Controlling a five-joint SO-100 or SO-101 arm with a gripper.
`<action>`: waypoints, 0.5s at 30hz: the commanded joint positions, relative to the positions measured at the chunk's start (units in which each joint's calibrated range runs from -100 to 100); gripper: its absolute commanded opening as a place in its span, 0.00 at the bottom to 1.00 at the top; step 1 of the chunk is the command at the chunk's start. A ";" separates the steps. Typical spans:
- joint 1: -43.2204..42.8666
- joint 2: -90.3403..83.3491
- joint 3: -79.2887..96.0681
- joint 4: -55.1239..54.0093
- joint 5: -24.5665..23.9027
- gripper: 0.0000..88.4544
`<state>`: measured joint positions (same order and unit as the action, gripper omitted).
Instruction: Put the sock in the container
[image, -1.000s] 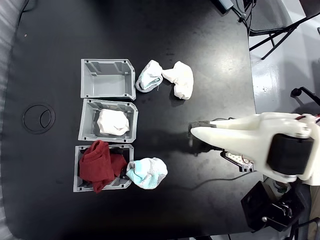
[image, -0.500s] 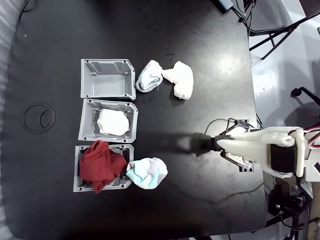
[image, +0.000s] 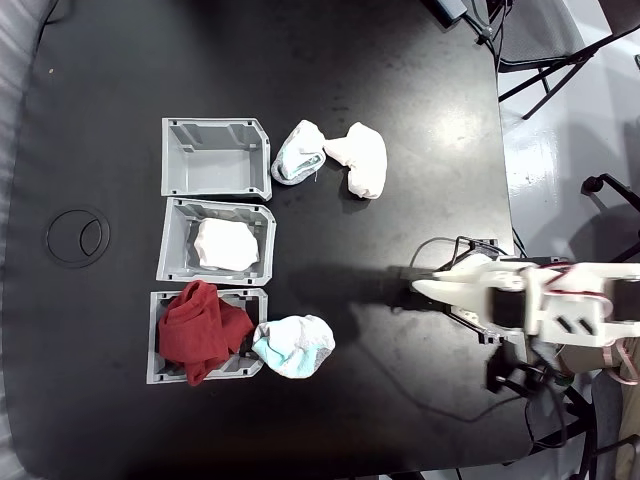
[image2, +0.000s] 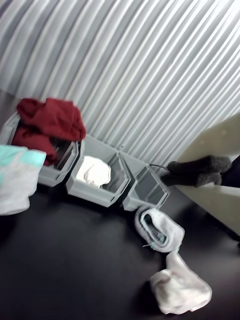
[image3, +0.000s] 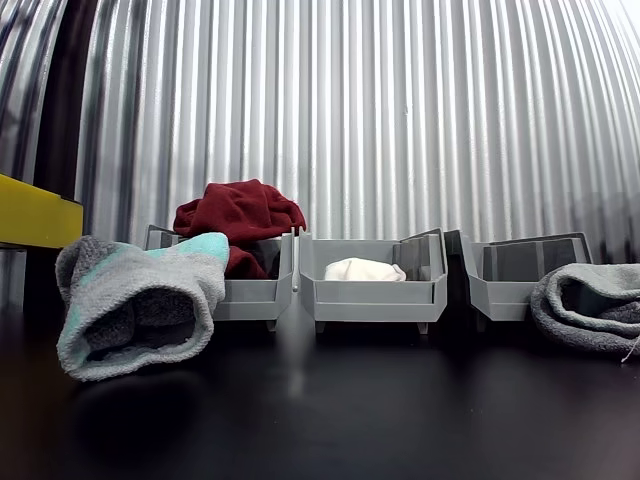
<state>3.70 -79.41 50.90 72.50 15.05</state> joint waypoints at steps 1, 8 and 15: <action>0.74 -5.87 9.06 -5.72 -0.26 0.01; 5.54 -10.97 23.49 -16.31 -0.26 0.01; 5.39 -12.40 30.43 -16.82 -0.26 0.01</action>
<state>9.10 -91.13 79.91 56.85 15.05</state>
